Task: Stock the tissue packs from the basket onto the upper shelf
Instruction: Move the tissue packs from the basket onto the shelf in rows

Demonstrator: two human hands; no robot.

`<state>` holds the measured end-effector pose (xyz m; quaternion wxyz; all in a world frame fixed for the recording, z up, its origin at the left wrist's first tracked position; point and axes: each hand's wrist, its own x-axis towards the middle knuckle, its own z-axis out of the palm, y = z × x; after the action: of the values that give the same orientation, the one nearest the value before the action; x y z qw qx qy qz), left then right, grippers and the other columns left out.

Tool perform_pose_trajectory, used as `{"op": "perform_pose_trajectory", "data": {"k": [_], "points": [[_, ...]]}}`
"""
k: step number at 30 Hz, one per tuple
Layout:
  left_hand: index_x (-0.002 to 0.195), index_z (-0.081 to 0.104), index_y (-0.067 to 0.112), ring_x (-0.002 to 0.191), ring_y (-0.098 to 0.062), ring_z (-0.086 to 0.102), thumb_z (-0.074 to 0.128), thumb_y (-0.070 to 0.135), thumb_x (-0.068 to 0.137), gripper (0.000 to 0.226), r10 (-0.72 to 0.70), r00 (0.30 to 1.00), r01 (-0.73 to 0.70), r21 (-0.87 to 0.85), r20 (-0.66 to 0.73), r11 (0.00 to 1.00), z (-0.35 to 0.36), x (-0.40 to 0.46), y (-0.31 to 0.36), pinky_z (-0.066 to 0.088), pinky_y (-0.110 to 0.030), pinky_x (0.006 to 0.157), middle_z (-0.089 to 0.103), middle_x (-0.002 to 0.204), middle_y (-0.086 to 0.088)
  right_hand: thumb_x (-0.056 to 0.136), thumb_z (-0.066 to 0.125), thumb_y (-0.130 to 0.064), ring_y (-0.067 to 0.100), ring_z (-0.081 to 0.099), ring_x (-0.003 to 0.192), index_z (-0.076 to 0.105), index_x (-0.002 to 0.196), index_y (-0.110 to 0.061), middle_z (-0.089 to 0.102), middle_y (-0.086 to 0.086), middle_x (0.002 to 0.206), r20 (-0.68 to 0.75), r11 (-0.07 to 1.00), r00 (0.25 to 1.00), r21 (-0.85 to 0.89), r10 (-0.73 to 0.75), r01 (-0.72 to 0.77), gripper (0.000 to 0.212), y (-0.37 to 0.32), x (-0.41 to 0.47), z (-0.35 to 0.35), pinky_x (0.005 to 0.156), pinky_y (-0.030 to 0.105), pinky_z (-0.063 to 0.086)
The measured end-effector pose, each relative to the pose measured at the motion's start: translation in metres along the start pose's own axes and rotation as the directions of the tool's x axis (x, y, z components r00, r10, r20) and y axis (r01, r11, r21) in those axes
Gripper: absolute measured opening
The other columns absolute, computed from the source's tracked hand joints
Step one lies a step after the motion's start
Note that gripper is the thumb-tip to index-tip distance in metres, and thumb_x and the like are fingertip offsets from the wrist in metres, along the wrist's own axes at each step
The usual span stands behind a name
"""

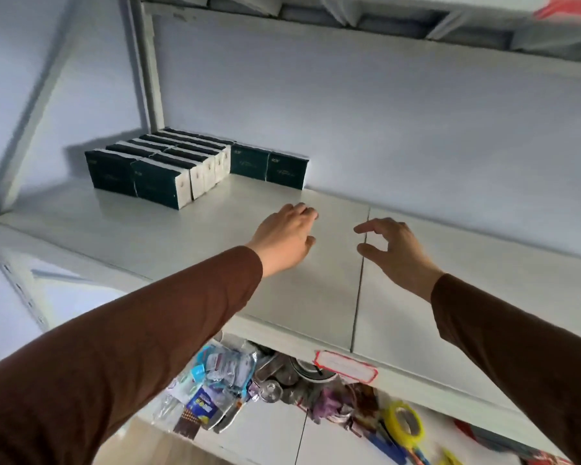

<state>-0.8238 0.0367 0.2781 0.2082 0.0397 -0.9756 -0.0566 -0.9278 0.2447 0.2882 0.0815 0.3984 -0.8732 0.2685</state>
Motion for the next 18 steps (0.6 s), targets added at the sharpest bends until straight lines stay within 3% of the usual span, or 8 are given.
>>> {"op": "perform_pose_trajectory", "data": {"k": [4, 9, 14, 18], "points": [[0.139, 0.044, 0.018, 0.128, -0.02, 0.042, 0.053, 0.033, 0.097, 0.045, 0.082, 0.997, -0.082, -0.081, -0.008, 0.993, -0.006, -0.026, 0.067, 0.043, -0.038, 0.1, 0.046, 0.139, 0.001, 0.09, 0.064, -0.029, 0.014, 0.045, 0.112, 0.063, 0.118, -0.032, 0.054, -0.011, 0.111, -0.064, 1.0, 0.998, 0.009, 0.006, -0.005, 0.028, 0.019, -0.072, -0.039, 0.085, 0.029, 0.034], [0.136, 0.049, 0.017, 0.125, -0.021, 0.045, 0.061, 0.033, 0.093, 0.048, 0.255, 0.966, -0.257, -0.146, -0.036, 0.955, 0.001, -0.061, 0.152, 0.042, -0.038, 0.101, 0.052, 0.133, 0.001, 0.088, 0.066, -0.028, 0.016, 0.048, 0.11, 0.064, 0.117, -0.029, 0.056, -0.014, 0.11, -0.172, 0.996, 0.983, -0.037, 0.068, -0.076, 0.029, 0.052, -0.18, -0.083, 0.09, 0.033, 0.039], [0.131, 0.055, 0.015, 0.12, -0.023, 0.049, 0.067, 0.028, 0.09, 0.045, 0.453, 0.886, -0.462, -0.258, -0.096, 0.849, 0.017, -0.1, 0.244, 0.042, -0.038, 0.098, 0.057, 0.127, 0.0, 0.087, 0.067, -0.027, 0.014, 0.05, 0.101, 0.064, 0.116, -0.026, 0.062, -0.007, 0.107, -0.287, 0.977, 0.942, -0.071, 0.173, -0.201, 0.029, 0.08, -0.297, -0.123, 0.083, 0.027, 0.039], [0.127, 0.058, 0.013, 0.113, -0.022, 0.051, 0.067, 0.026, 0.089, 0.042, 0.574, 0.816, -0.556, -0.378, -0.076, 0.741, 0.059, -0.148, 0.327, 0.042, -0.033, 0.094, 0.059, 0.123, -0.001, 0.087, 0.066, -0.025, 0.014, 0.05, 0.096, 0.064, 0.114, -0.022, 0.062, -0.006, 0.102, -0.264, 0.943, 0.918, -0.077, 0.295, -0.325, 0.027, 0.108, -0.406, -0.132, 0.079, 0.027, 0.039]]}}
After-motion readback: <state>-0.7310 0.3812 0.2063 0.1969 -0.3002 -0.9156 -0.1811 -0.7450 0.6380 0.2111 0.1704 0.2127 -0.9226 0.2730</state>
